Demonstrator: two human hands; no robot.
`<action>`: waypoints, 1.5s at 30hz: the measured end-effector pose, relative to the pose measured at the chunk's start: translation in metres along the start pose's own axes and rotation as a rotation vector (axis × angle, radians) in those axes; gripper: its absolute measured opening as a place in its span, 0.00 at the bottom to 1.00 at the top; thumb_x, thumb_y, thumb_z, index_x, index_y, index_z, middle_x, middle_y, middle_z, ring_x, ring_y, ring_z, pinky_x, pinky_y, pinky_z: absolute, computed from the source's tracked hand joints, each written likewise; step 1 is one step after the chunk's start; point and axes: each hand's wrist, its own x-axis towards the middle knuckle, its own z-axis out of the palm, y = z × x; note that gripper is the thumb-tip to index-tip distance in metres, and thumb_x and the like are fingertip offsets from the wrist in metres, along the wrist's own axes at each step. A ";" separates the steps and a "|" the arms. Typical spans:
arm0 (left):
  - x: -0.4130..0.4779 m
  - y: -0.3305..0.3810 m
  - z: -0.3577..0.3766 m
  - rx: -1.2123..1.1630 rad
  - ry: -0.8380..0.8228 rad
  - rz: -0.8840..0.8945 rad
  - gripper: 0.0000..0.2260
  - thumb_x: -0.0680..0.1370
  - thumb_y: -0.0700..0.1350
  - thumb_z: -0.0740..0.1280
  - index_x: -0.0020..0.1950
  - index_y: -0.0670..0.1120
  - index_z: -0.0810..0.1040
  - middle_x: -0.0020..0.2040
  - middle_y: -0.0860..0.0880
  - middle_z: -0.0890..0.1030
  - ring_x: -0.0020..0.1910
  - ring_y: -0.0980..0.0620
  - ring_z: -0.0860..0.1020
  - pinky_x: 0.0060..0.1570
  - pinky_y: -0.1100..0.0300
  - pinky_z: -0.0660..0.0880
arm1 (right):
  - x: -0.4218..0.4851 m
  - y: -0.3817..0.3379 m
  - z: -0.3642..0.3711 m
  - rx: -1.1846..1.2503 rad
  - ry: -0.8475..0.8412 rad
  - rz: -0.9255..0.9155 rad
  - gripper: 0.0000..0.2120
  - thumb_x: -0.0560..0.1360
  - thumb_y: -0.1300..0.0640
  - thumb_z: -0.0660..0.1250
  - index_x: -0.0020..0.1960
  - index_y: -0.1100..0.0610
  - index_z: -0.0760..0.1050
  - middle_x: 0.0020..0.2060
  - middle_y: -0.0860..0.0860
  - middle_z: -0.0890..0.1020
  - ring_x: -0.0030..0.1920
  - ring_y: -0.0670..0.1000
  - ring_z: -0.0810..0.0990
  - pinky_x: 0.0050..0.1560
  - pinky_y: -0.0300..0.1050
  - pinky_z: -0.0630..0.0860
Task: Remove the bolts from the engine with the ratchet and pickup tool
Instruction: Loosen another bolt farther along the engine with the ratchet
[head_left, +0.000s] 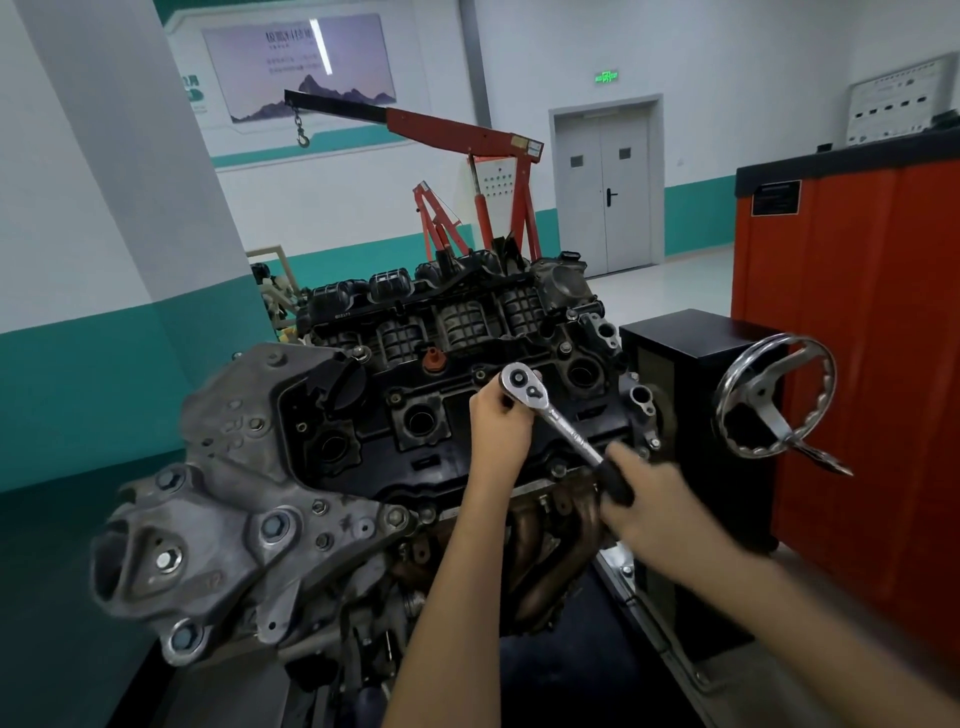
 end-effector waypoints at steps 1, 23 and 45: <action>0.000 0.001 0.002 -0.008 0.005 0.002 0.26 0.79 0.38 0.65 0.26 0.61 0.73 0.23 0.60 0.68 0.27 0.62 0.64 0.31 0.71 0.63 | -0.010 -0.009 0.020 0.156 0.030 0.037 0.11 0.70 0.65 0.66 0.40 0.52 0.67 0.28 0.54 0.74 0.27 0.48 0.74 0.28 0.46 0.73; 0.003 -0.006 0.005 0.066 0.076 -0.016 0.21 0.77 0.34 0.64 0.27 0.53 0.73 0.24 0.60 0.71 0.28 0.63 0.66 0.31 0.70 0.64 | -0.006 -0.005 0.011 0.086 -0.013 0.036 0.12 0.70 0.64 0.66 0.40 0.49 0.66 0.31 0.54 0.75 0.29 0.50 0.75 0.30 0.44 0.73; -0.002 -0.002 0.005 -0.015 0.067 -0.014 0.22 0.79 0.36 0.65 0.29 0.58 0.75 0.25 0.60 0.71 0.29 0.63 0.66 0.34 0.68 0.65 | 0.001 0.000 0.005 -0.017 0.008 0.025 0.11 0.71 0.62 0.66 0.47 0.51 0.66 0.32 0.55 0.76 0.33 0.54 0.78 0.32 0.49 0.75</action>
